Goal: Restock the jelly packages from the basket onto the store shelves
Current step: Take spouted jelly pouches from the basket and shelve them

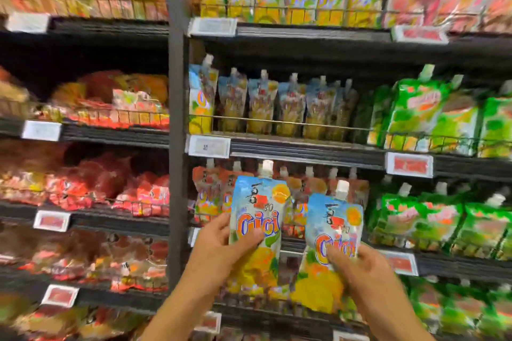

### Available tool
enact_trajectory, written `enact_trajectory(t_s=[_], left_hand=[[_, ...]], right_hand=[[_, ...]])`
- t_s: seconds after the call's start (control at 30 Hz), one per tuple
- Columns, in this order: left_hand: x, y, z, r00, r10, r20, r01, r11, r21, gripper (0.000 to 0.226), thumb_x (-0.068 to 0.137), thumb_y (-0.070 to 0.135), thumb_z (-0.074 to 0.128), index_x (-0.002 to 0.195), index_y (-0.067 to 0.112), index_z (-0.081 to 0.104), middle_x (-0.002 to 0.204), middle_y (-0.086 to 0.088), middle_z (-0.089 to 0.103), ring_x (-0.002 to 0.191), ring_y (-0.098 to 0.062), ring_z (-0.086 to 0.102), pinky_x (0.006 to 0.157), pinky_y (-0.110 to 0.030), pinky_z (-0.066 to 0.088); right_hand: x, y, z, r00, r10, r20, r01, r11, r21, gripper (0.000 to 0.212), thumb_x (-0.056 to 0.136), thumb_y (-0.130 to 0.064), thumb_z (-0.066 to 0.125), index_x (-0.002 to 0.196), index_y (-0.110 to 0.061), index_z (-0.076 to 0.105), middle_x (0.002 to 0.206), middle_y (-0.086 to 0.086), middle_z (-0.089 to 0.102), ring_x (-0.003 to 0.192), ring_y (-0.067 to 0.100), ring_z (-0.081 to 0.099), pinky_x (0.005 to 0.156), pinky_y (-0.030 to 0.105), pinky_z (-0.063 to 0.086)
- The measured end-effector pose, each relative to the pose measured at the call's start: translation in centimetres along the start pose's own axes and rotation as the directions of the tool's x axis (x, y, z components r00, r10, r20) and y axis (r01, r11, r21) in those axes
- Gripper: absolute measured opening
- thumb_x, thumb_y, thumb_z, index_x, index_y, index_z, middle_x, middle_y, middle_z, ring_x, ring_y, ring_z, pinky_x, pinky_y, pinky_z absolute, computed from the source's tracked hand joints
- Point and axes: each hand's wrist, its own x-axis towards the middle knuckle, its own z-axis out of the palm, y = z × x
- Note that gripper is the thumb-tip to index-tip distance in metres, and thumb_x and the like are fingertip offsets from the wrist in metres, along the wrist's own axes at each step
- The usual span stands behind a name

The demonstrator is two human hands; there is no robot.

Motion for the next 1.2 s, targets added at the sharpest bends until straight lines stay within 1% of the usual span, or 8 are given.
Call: enact_trajectory(t_s=[0.1,0.2,0.43,0.63,0.73,0.87,0.97,1.2], left_hand=[[1.8,3.3,1.0,0.992,0.122,-0.029,-0.118,0.987,0.113,0.038,0.07,0.019,0.079,0.105,0.011,0.068,0.096,-0.006,0.077,0.086,-0.02,0.075,0.068,-0.031,0.061],[3.6,6.3,1.5,0.978,0.203,-0.05,-0.188,0.959,0.213,0.028,0.078,0.015,0.078,0.104,0.015,0.067,0.094,-0.002,0.078,0.088,-0.02,0.074,0.074,-0.034,0.062],[8.5,12.6,1.0,0.915,0.391,-0.096,-0.338,0.876,0.345,0.027,0.076,0.022,0.082,0.1,0.017,0.071,0.085,0.011,0.077,0.077,0.0,0.072,0.059,-0.014,0.055],[14.5,16.5,-0.6,0.8,0.557,-0.223,-0.419,0.784,0.457,0.031,0.072,0.02,0.085,0.1,0.018,0.071,0.086,0.014,0.071,0.071,0.008,0.066,0.059,-0.009,0.052],[17.1,17.3,-1.6,0.757,0.598,-0.263,-0.43,0.76,0.488,0.032,0.072,0.02,0.086,0.1,0.017,0.07,0.087,0.015,0.069,0.078,0.006,0.064,0.062,-0.012,0.054],[19.5,16.6,-2.8,0.715,0.631,-0.3,-0.401,0.722,0.563,0.031,0.071,0.023,0.087,0.097,0.019,0.071,0.089,0.013,0.069,0.079,0.005,0.062,0.058,-0.007,0.048],[20.6,15.6,-3.6,0.707,0.636,-0.311,-0.37,0.706,0.603,0.035,0.071,0.026,0.086,0.1,0.015,0.073,0.095,0.006,0.072,0.083,-0.003,0.066,0.057,-0.005,0.049],[21.7,15.2,-3.6,0.72,0.631,-0.29,-0.31,0.666,0.679,0.039,0.076,0.03,0.082,0.107,0.009,0.072,0.104,-0.004,0.074,0.091,-0.011,0.069,0.055,-0.008,0.047]], right_hand=[[1.8,-2.8,0.2,0.995,-0.093,0.026,0.092,0.995,0.033,0.042,0.057,-0.038,0.087,0.097,-0.027,0.077,0.095,0.007,0.078,0.082,0.02,0.075,0.06,0.029,0.058],[3.5,-4.9,1.0,0.986,-0.168,0.022,0.167,0.985,0.032,0.043,0.062,-0.045,0.08,0.101,-0.027,0.076,0.098,0.005,0.078,0.087,0.022,0.075,0.07,0.039,0.061],[6.4,-9.0,3.2,0.978,-0.208,0.035,0.202,0.972,0.122,0.047,0.068,-0.03,0.078,0.111,-0.015,0.07,0.097,0.006,0.078,0.082,0.014,0.075,0.054,0.017,0.053],[7.3,-10.6,5.1,0.963,-0.267,0.035,0.258,0.951,0.17,0.04,0.076,-0.02,0.074,0.115,-0.018,0.067,0.088,0.003,0.078,0.06,0.008,0.07,0.044,0.016,0.048],[7.4,-10.4,5.9,0.954,-0.3,0.0,0.295,0.939,0.177,0.042,0.071,-0.024,0.076,0.112,-0.019,0.07,0.092,0.006,0.077,0.065,0.011,0.071,0.046,0.018,0.048],[7.7,-10.4,6.8,0.943,-0.333,-0.022,0.332,0.927,0.177,0.038,0.067,-0.026,0.08,0.104,-0.023,0.074,0.101,0.004,0.077,0.092,0.018,0.074,0.077,0.037,0.055],[8.2,-11.0,7.4,0.919,-0.392,-0.05,0.395,0.906,0.154,0.039,0.063,-0.031,0.082,0.101,-0.023,0.075,0.1,0.004,0.077,0.086,0.016,0.074,0.064,0.027,0.057],[10.6,-14.0,9.0,0.81,-0.565,-0.16,0.576,0.817,0.03,0.029,0.072,-0.036,0.08,0.099,-0.027,0.073,0.1,-0.002,0.076,0.1,0.018,0.071,0.084,0.038,0.057]])
